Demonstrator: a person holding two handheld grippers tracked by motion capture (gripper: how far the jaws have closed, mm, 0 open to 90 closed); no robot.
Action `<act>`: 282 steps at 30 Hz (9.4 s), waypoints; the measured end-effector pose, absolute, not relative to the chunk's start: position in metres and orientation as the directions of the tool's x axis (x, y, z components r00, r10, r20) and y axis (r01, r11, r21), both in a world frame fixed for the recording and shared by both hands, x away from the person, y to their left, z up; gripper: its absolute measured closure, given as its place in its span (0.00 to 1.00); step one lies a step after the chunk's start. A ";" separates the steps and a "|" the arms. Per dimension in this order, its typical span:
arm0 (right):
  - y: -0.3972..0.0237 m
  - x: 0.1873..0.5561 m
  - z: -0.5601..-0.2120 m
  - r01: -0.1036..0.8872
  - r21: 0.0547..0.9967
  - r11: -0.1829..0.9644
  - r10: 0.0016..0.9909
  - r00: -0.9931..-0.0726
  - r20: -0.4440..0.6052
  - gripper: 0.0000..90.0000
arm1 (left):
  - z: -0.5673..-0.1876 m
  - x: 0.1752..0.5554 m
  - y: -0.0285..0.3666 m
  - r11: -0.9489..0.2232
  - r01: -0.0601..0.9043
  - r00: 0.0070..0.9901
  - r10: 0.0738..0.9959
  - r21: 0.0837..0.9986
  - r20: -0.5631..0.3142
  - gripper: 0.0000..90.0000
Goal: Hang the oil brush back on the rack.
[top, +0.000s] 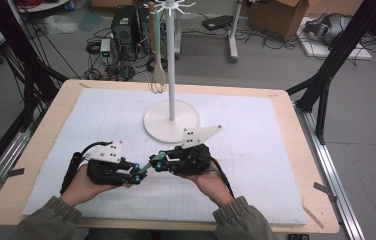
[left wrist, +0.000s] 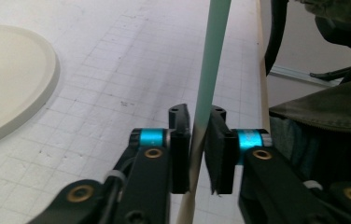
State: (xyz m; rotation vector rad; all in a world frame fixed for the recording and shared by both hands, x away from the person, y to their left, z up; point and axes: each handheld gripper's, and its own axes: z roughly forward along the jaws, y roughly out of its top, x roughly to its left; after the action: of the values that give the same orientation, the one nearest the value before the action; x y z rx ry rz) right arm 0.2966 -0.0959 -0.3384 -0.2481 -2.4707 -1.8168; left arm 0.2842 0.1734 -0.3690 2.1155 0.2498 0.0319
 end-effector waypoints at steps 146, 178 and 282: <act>-0.120 0.390 -0.279 0.193 0.924 0.330 0.253 -0.961 0.111 0.94 | -0.388 0.283 0.264 -0.335 0.313 0.752 0.659 0.889 -0.017 0.02; -0.111 0.429 -0.215 0.160 0.935 0.317 0.280 -0.958 0.068 0.94 | -0.387 0.281 0.265 -0.344 0.301 0.754 0.657 0.889 -0.001 0.02; -0.172 0.394 -0.258 0.218 0.942 0.256 0.525 -0.849 0.054 0.25 | -0.388 0.274 0.273 -0.342 0.310 0.737 0.676 0.887 0.003 0.02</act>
State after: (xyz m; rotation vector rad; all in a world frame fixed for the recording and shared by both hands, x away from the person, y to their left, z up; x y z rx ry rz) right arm 0.3941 -0.1715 -0.2581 -0.8211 -2.6915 -1.9373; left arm 0.2739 0.2731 -0.3880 1.9421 0.7537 0.4608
